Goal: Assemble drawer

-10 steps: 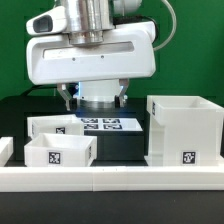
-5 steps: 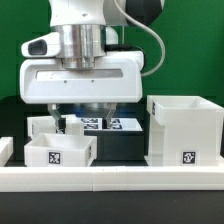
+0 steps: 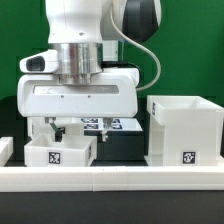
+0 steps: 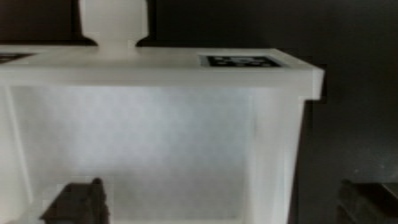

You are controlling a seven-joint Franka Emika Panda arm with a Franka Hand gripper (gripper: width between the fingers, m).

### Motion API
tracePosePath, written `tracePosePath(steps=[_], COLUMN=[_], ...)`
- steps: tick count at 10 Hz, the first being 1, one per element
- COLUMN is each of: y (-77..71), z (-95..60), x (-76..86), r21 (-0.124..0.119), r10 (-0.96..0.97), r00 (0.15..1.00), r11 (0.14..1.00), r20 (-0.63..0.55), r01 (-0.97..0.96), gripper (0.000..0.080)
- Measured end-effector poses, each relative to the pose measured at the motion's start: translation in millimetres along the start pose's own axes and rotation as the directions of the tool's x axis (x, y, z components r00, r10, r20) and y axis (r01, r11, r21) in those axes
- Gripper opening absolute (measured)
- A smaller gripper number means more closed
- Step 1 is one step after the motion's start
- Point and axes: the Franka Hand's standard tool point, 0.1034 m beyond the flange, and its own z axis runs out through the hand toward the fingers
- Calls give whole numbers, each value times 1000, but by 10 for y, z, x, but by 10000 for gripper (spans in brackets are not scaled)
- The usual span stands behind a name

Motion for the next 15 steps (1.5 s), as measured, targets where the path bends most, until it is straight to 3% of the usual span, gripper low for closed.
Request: tracePosePath(steps=[2, 5, 10, 12, 13, 14, 15], y=[-2, -25, -44, -44, -47, -47, -47], z=[21, 227, 343, 349, 349, 349, 348], x=[-8, -91, -169, -173, -173, -172, -171], r21=[-1, -15, -24, -24, -24, -24, -24], r10=[-1, -11, -20, -20, -20, -20, -20], r00=[1000, 1000, 1000, 1000, 1000, 1000, 1000], r11=[1000, 1000, 1000, 1000, 1000, 1000, 1000], r20=[-1, -8, -5, -4, -4, -4, -4], r01=[1, 11, 19, 20, 20, 20, 20], gripper=[649, 649, 649, 408, 408, 223, 92])
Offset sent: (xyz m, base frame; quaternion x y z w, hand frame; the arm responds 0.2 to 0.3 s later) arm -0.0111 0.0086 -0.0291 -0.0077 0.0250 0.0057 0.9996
